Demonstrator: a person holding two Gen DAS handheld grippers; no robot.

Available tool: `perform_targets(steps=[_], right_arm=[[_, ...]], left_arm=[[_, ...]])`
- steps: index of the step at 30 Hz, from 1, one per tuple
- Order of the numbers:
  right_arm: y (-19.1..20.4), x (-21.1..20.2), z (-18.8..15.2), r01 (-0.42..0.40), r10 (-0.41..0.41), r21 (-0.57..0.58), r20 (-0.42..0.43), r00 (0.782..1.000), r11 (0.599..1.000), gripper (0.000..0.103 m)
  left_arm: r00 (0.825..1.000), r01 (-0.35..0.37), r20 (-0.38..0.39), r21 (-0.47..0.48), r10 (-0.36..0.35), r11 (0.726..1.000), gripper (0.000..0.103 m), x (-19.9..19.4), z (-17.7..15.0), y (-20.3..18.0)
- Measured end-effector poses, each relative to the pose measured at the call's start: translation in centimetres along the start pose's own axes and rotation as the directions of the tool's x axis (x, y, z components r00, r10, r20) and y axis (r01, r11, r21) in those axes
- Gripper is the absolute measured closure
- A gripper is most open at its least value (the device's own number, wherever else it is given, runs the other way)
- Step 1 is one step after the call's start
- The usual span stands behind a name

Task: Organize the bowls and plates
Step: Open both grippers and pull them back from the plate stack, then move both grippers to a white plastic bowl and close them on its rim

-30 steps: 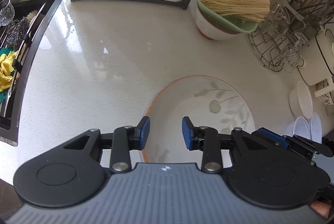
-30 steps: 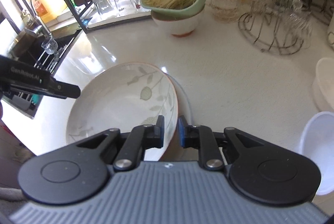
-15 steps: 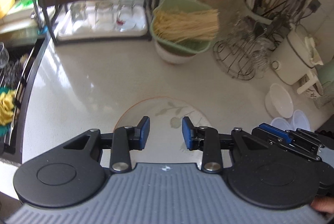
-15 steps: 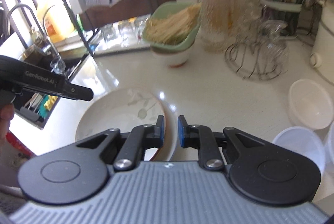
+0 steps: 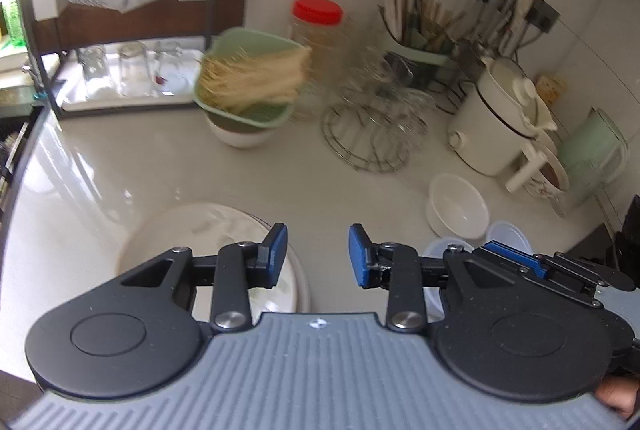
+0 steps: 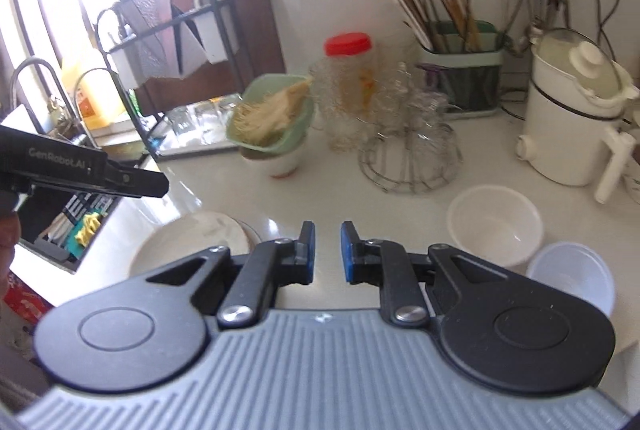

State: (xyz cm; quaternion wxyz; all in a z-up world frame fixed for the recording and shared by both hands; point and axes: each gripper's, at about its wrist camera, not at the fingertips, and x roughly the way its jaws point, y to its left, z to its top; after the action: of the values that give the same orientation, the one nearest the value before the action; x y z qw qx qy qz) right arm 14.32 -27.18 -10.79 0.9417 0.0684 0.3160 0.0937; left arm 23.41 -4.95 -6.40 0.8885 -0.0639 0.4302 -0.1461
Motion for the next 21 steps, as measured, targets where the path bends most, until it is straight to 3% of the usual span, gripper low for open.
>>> perform_targets(steps=[12,21], right_arm=[[-3.0,-2.7,-3.0,0.081,-0.080,0.037,-0.030,0.996,0.996,0.086],[-3.2,-3.9,-3.9,0.170,-0.163,0.121,-0.068,0.984,0.978,0.086]], left_arm=[[0.997,0.037,-0.071,0.051,-0.033,0.998,0.065,2.1,-2.0,-3.7],[0.981,0.149,-0.143,0.119,-0.132,0.982,0.062,4.5,-1.3,-4.0]])
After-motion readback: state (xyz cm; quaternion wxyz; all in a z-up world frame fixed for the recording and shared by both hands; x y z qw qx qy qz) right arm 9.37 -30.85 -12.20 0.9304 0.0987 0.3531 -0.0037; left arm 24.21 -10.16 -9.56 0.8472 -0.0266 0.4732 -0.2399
